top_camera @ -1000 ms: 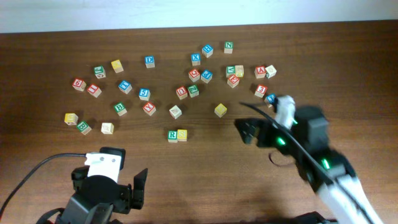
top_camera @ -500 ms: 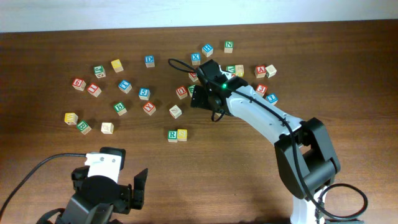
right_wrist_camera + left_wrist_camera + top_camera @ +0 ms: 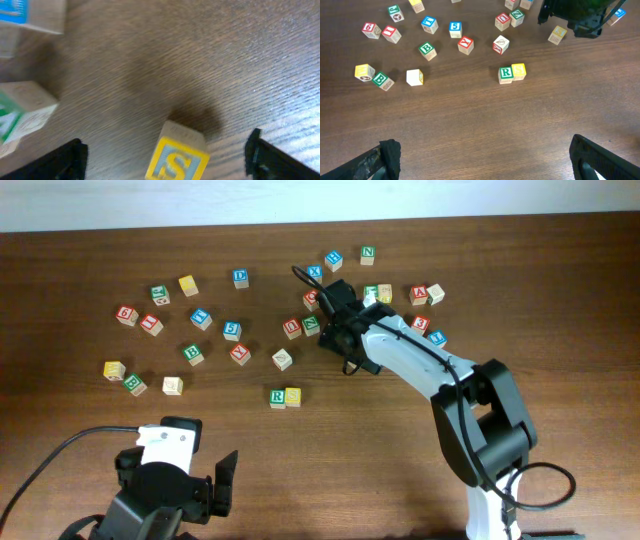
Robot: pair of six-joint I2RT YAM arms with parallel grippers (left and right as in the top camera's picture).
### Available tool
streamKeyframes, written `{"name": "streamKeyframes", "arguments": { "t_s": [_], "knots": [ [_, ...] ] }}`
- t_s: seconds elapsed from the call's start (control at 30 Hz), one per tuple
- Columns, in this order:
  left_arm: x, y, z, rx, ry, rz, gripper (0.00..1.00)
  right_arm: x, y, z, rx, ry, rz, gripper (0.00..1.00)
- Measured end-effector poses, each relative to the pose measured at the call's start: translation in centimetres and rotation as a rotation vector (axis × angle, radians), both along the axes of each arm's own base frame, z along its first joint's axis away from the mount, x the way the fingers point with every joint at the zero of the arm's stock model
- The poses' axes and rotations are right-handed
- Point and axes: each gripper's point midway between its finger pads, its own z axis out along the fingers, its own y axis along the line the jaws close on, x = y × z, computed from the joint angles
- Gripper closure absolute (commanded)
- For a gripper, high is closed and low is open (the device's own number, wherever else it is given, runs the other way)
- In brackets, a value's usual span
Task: Spell out RSS
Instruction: 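Reach the right gripper to a yellow S block and grasp it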
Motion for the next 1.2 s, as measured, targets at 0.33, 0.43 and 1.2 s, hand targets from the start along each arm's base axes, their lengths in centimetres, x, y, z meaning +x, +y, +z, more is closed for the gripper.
{"name": "streamKeyframes", "arguments": {
  "t_s": [0.33, 0.43, 1.2],
  "knots": [
    [0.0, 0.0, 0.0, 0.000, 0.000, 0.000, 0.01, 0.0, -0.7, -1.7, 0.030, 0.053, -0.019, 0.24],
    [0.0, 0.0, 0.0, 0.000, 0.000, 0.000, 0.01, 0.0, -0.6, -1.8, 0.034, 0.061, -0.016, 0.42],
    [0.0, 0.0, 0.0, 0.000, 0.000, 0.000, 0.01, -2.3, -0.1, 0.6, 0.029, 0.210, 0.088, 0.93]
  ]
}}
